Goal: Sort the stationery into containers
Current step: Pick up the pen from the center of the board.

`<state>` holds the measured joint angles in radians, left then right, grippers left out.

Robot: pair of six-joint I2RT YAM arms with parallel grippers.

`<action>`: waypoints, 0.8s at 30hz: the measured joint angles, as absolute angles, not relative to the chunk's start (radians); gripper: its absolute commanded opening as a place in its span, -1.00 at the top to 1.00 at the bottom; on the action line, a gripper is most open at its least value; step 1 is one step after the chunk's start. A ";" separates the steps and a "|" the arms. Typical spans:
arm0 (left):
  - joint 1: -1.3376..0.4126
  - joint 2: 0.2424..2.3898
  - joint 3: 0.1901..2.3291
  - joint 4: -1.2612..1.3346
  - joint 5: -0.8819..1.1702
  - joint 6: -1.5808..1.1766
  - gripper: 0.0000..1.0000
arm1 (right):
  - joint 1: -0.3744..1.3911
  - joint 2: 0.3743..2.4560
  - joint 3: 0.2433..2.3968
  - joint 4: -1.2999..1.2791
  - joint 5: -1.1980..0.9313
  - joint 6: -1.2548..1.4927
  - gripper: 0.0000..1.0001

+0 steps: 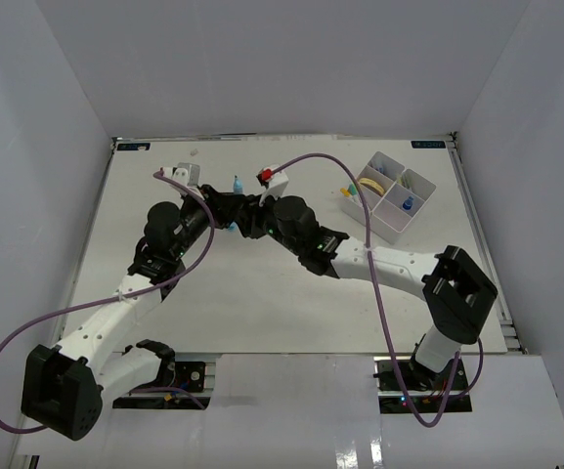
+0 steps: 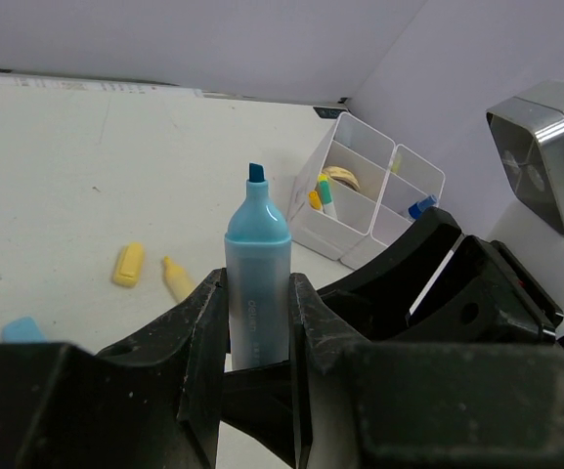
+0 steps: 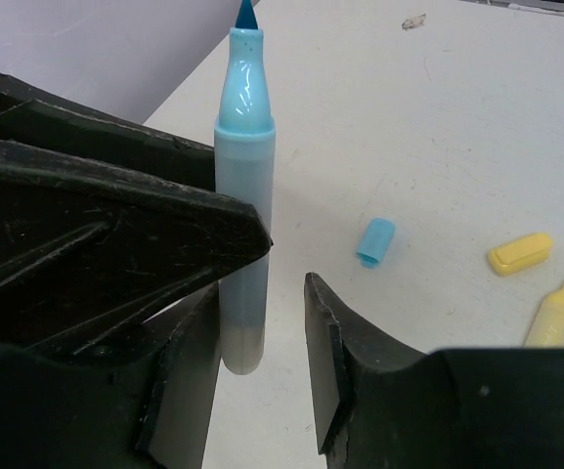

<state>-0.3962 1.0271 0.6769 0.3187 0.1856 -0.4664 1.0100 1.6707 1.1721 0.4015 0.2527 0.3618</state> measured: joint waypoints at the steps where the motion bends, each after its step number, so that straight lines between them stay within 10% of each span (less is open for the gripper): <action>1: -0.402 1.026 0.676 0.319 0.187 -0.466 0.88 | 1.010 1.662 1.161 0.411 0.253 0.363 0.13; 24: -0.424 1.021 0.646 0.371 0.209 -0.482 0.99 | 1.010 1.596 1.071 0.505 0.254 0.318 0.17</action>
